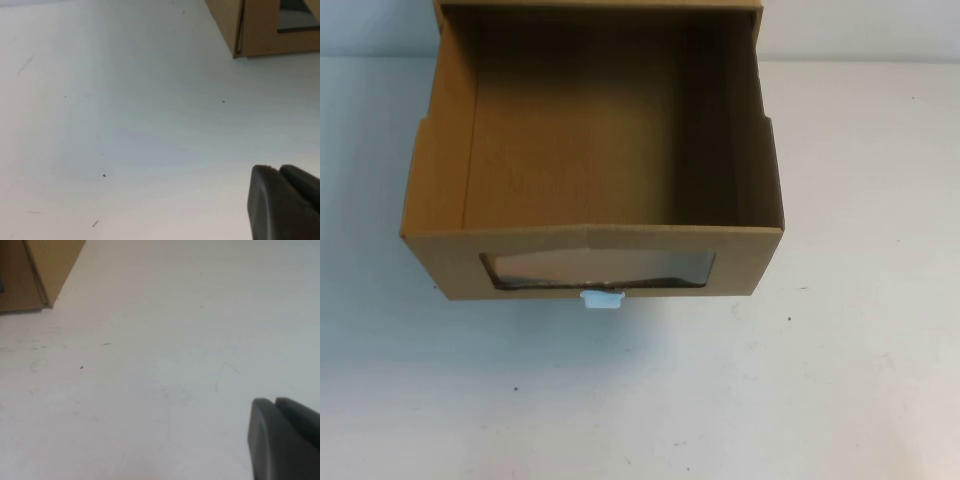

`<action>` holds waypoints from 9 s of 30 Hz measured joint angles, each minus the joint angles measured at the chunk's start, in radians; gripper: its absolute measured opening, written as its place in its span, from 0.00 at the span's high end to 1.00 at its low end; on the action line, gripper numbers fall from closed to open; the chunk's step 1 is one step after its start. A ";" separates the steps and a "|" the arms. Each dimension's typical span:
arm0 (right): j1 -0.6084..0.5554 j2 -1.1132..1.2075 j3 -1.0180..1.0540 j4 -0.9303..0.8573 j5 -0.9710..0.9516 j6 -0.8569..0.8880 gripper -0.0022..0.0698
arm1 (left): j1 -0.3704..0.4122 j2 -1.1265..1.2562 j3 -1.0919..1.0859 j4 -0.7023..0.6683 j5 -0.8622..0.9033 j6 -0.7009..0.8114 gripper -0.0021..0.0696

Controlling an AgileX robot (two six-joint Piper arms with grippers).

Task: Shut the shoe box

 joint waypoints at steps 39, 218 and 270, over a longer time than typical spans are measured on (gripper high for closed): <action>0.000 0.000 0.000 0.000 0.000 0.000 0.99 | 0.000 0.000 0.000 -0.350 -0.207 -0.211 0.98; 0.773 1.859 -1.880 -0.030 0.423 0.023 0.99 | -0.031 2.099 -2.324 -0.732 0.779 0.421 0.98; 0.593 1.806 -1.923 0.103 0.582 -0.125 0.99 | -0.031 2.099 -2.324 -0.732 0.790 0.421 0.98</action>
